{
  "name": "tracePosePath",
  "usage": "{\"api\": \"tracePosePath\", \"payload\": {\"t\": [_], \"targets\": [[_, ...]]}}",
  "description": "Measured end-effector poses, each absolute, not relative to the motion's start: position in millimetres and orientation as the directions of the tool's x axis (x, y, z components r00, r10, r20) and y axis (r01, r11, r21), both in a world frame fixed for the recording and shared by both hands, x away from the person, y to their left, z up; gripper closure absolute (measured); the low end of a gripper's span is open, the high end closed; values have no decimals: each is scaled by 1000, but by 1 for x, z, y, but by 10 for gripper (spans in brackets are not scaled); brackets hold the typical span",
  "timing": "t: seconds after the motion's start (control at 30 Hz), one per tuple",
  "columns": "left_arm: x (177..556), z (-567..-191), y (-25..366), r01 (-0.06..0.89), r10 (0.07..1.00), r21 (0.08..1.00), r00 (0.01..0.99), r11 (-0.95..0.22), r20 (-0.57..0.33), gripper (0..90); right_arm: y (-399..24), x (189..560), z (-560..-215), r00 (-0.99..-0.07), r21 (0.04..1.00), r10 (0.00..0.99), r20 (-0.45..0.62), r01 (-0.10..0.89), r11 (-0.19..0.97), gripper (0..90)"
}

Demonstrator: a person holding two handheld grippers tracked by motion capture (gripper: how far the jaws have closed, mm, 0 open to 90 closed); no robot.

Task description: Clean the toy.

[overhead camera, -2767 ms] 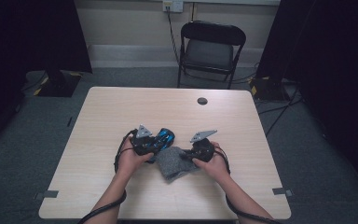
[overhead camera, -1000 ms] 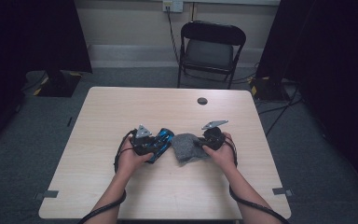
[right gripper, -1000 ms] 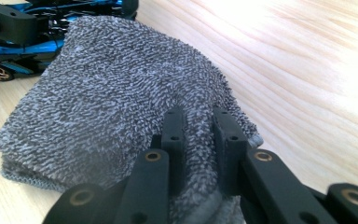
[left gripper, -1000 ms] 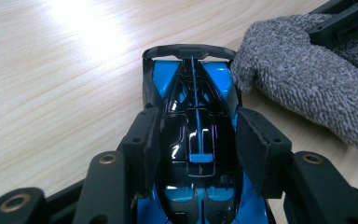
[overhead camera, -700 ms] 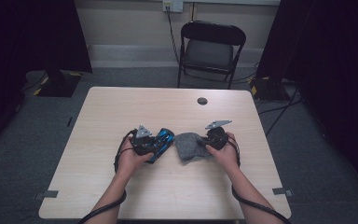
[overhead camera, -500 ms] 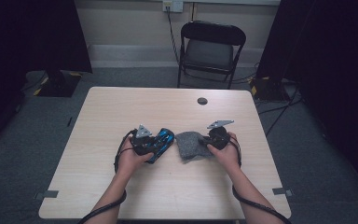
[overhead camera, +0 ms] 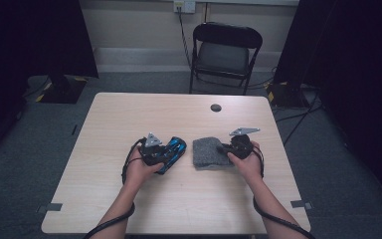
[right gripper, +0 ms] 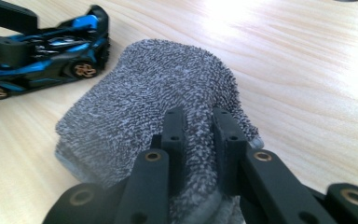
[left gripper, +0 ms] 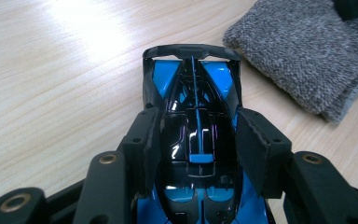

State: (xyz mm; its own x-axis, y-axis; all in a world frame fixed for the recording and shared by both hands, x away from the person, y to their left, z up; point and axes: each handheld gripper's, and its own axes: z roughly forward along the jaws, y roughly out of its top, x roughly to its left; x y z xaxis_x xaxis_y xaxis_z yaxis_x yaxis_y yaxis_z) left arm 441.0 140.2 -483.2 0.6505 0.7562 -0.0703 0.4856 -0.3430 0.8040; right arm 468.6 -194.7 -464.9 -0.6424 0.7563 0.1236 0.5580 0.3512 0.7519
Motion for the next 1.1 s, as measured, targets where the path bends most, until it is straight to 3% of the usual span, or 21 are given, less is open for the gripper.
{"api": "tracePosePath", "payload": {"t": [0.43, 1.1], "targets": [[441, -483, 139, 491, 759, 801, 647, -343, -71, 507, -194, 446, -453, -712, 784, 680, 174, 518, 342, 773], [441, -482, 139, 491, 760, 799, 646, -348, -67, 507, -131, 402, -465, -857, 764, 463, 227, 451, 461, 773]]}}
